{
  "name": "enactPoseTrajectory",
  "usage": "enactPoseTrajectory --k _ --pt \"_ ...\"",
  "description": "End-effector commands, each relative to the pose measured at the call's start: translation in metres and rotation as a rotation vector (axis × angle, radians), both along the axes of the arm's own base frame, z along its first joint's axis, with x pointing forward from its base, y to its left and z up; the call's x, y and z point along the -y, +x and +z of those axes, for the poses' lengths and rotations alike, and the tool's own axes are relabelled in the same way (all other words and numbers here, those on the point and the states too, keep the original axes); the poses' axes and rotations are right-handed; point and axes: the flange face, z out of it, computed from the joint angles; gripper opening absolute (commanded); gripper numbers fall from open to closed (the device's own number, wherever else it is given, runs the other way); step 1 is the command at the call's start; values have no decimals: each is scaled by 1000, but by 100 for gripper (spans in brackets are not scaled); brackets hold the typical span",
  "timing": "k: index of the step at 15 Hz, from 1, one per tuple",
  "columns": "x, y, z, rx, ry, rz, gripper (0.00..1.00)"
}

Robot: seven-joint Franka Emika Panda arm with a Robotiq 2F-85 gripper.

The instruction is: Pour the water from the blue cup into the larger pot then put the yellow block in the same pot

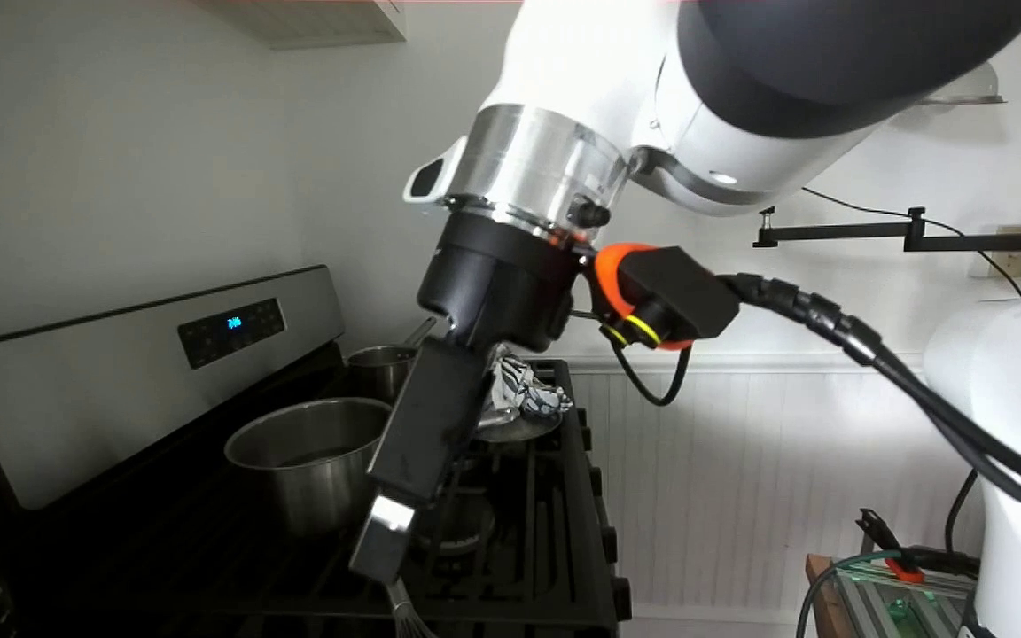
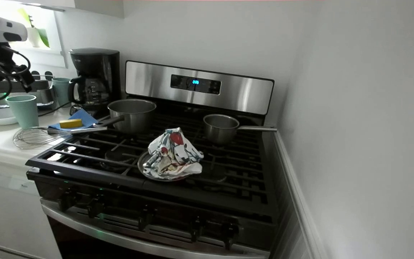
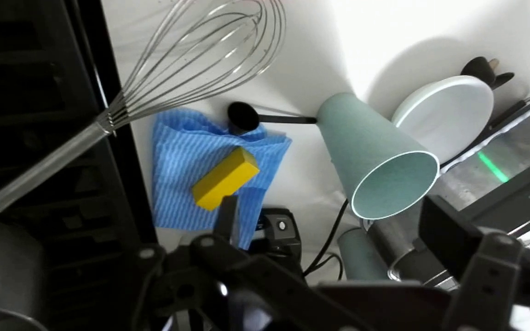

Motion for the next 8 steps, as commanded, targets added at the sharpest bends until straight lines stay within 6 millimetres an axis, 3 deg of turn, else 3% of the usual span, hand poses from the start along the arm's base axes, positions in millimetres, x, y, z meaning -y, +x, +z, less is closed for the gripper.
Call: enactPoseTrajectory --k 1,5,6,8 --pt "-28 47 -14 -37 20 67 100" --pt "-46 84 -31 -75 6 157 100" --pt "-35 61 -24 -48 -11 103 100" --pt "-42 75 -33 -61 -15 132 100"
